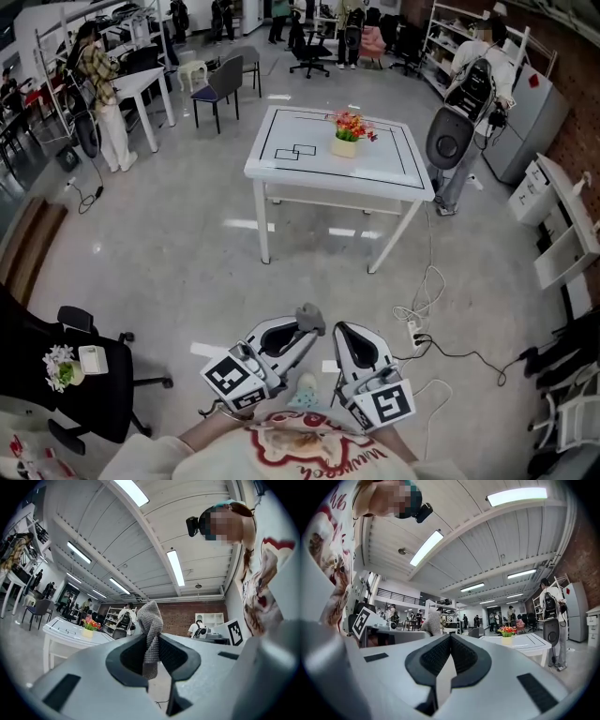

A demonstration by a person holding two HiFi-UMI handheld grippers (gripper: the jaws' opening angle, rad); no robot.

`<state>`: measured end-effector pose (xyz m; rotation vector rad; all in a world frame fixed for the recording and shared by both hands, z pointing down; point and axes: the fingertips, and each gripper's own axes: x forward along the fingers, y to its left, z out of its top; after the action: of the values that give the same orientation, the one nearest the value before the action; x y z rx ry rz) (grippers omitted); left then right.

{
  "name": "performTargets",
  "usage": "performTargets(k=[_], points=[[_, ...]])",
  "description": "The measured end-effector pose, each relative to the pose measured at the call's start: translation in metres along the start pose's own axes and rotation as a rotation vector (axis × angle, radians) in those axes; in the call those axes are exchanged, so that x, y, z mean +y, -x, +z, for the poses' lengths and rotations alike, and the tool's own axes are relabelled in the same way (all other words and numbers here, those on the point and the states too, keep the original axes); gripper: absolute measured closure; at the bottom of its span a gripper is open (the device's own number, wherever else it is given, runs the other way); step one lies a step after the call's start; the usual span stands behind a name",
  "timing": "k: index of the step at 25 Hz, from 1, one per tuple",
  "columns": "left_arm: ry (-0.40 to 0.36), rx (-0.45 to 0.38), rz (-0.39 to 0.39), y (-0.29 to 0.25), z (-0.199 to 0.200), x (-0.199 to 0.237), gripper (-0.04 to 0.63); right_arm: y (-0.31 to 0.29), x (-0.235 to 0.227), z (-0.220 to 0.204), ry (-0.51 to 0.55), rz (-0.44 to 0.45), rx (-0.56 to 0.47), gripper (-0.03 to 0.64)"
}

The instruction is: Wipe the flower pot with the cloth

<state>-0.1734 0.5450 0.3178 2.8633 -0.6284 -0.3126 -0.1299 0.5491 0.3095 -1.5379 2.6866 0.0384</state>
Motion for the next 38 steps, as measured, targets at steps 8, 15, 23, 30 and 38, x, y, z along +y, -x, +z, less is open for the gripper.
performTargets(k=[8, 15, 23, 30, 38], points=[[-0.007, 0.004, 0.005, -0.079, -0.007, 0.041, 0.534, -0.027, -0.086, -0.002, 0.009, -0.008, -0.008, 0.617], [0.017, -0.025, 0.012, -0.118, -0.01, 0.049, 0.534, -0.036, -0.128, -0.011, -0.019, -0.003, 0.001, 0.617], [0.032, 0.016, 0.028, -0.128, -0.021, 0.063, 0.534, -0.049, -0.135, -0.015, -0.023, 0.027, 0.011, 0.617], [0.029, 0.012, 0.023, -0.134, -0.015, 0.058, 0.534, -0.053, -0.137, -0.008, -0.019, 0.04, 0.003, 0.617], [0.031, 0.022, 0.044, -0.133, -0.018, 0.075, 0.534, -0.07, -0.138, -0.015, -0.03, 0.073, 0.003, 0.617]])
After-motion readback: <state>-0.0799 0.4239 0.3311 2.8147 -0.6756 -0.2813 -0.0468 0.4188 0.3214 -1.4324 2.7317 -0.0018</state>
